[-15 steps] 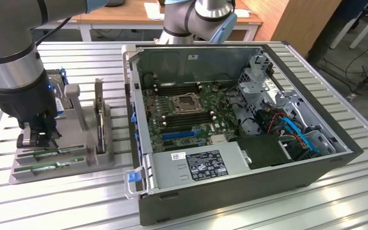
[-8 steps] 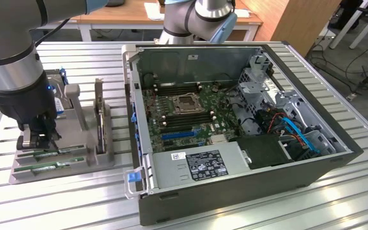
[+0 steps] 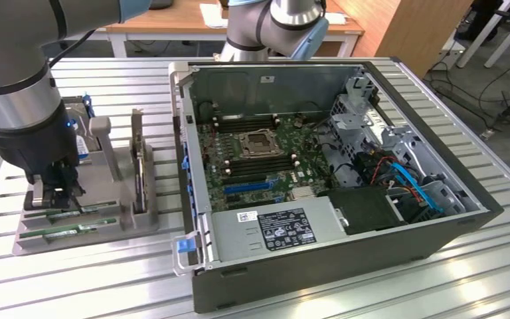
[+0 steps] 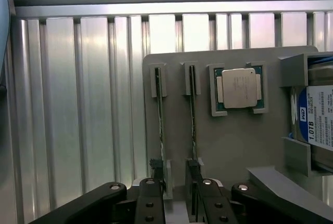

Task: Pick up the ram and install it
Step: 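Pick up the ram and move it above insertion slot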

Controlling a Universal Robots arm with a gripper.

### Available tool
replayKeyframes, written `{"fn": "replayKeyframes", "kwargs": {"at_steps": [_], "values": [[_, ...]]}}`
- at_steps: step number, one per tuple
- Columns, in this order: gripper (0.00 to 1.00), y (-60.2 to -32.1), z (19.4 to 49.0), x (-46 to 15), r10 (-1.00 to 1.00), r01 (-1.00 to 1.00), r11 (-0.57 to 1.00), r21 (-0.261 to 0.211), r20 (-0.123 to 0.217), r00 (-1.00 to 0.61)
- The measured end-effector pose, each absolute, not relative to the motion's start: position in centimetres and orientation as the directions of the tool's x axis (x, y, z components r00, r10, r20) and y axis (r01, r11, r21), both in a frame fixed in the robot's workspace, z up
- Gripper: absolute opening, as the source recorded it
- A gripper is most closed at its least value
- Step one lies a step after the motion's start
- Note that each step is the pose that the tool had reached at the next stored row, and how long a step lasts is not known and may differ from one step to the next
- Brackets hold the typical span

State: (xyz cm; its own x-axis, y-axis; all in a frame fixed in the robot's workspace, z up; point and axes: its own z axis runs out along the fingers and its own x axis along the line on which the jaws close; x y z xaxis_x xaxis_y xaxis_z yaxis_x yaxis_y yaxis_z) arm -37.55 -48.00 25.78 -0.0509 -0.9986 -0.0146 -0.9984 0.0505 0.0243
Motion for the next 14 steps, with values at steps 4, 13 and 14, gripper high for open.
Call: {"fn": "replayKeyframes", "kwargs": {"at_steps": [4, 13, 14], "values": [[0.31, -48.0, 25.76, -37.54, -0.999, -0.998, 0.05, 0.024, -0.015, -0.051], [0.31, -48.0, 25.35, -37.54, -0.999, -0.999, 0.048, 0.024, -0.015, -0.048], [0.31, -48.0, 25.29, -37.54, -0.999, -0.999, 0.046, 0.024, -0.015, -0.047]]}}
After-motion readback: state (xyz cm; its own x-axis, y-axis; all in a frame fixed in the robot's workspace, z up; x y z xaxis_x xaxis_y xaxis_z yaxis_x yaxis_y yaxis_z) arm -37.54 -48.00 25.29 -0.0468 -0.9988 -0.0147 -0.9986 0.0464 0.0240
